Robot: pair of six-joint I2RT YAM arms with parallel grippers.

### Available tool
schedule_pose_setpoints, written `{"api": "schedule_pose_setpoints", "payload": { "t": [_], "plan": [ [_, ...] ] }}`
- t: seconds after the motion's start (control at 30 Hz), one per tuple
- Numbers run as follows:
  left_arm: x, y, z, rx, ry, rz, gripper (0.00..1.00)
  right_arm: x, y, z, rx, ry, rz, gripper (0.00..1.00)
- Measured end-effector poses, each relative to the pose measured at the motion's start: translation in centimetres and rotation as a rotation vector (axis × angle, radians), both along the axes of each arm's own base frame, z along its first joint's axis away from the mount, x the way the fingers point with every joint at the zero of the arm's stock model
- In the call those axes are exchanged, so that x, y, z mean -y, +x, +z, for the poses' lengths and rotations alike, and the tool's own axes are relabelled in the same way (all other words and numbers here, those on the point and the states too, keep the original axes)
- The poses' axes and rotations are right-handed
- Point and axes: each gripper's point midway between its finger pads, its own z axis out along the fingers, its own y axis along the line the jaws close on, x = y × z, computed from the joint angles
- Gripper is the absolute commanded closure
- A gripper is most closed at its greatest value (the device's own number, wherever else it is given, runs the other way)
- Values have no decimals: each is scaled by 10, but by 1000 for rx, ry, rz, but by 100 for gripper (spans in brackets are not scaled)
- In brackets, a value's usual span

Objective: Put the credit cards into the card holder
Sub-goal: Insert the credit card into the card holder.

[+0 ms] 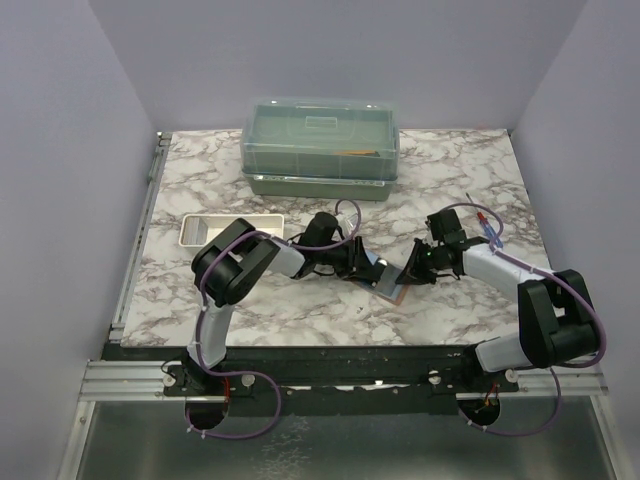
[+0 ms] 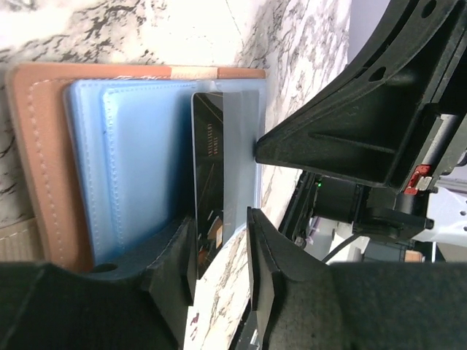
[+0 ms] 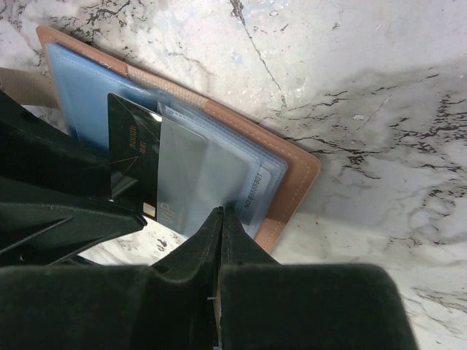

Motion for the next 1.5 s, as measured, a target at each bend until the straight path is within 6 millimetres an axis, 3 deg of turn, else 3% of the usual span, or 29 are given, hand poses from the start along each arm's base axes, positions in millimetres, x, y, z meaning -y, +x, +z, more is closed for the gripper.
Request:
{"api": "schedule_pose_setpoints", "payload": {
  "t": [0.2, 0.63, 0.77, 0.83, 1.0, 1.23, 1.5],
  "plan": [
    [3, 1, 4, 49, 71, -58, 45, 0, 0, 0, 3, 1, 1, 97],
    [17, -11, 10, 224, 253, -174, 34, 3, 2, -1, 1, -11, -35, 97],
    [18, -15, 11, 258, 272, -186, 28, 5, 3, -1, 8, -20, -51, 90],
    [18, -16, 12, 261, 281, -196, 24, 7, 3, 0, 18, -25, -56, 82],
    [16, -18, 15, 258, 292, -199, 24, 13, 2, 7, 59, -53, -59, 76],
    [2, -13, 15, 239, 361, -163, 27, 15, 1, 7, 66, -63, -54, 79],
    [4, 7, 21, 267, 386, -131, 30, 16, -4, -4, 32, -73, -52, 81]
  ]
}}
